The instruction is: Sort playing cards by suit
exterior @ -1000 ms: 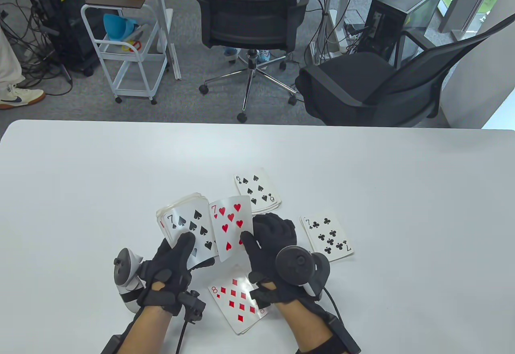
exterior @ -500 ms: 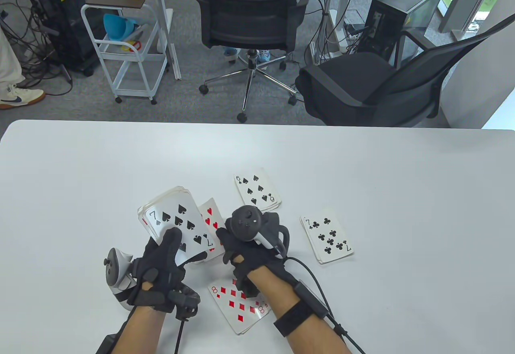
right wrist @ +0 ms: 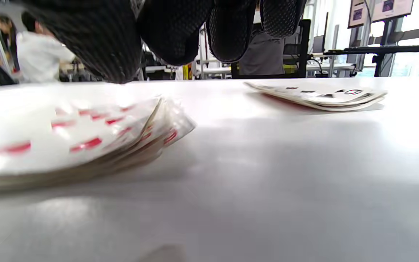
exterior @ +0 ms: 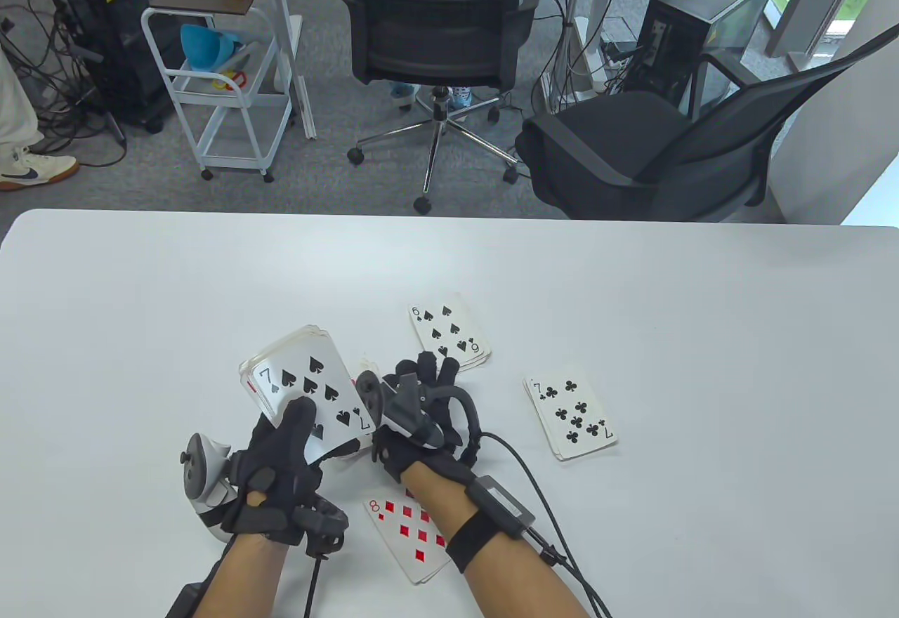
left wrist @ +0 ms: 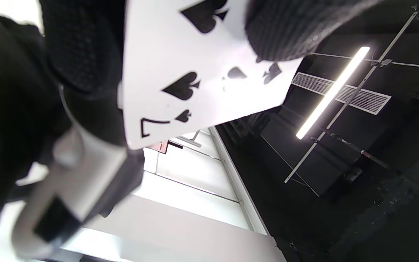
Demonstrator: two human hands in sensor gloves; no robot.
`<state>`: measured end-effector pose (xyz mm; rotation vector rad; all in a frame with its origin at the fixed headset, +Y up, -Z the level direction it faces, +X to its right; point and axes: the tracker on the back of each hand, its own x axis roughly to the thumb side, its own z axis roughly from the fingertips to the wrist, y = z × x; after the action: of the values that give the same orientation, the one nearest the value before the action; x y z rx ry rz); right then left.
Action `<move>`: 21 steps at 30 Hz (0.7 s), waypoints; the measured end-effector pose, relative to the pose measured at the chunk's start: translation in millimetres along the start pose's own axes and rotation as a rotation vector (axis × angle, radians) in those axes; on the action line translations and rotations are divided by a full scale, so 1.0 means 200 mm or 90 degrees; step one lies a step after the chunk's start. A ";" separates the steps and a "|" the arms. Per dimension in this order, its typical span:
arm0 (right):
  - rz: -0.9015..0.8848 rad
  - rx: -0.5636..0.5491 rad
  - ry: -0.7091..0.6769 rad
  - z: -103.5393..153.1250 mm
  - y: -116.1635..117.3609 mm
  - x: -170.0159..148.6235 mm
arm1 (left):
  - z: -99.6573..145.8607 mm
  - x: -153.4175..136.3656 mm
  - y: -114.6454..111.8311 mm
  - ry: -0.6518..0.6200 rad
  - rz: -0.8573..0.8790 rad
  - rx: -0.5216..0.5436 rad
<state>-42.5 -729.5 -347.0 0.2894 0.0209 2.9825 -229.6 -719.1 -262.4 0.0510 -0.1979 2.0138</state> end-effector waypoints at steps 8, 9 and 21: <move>-0.264 -0.176 -0.036 0.30 -0.21 -0.37 | 0.00 -0.06 -0.03 0.030 -0.029 -0.002; -0.285 -0.193 -0.038 0.32 -0.22 -0.39 | 0.00 -0.07 -0.03 0.035 -0.034 -0.004; -0.366 -0.316 -0.162 0.48 -0.28 -0.33 | 0.02 -0.19 -0.08 0.097 -0.111 -0.043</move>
<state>48.7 -683.5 -267.9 0.4926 -0.5537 2.2690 -198.8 -745.8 -261.7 -0.1241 -0.1578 1.8277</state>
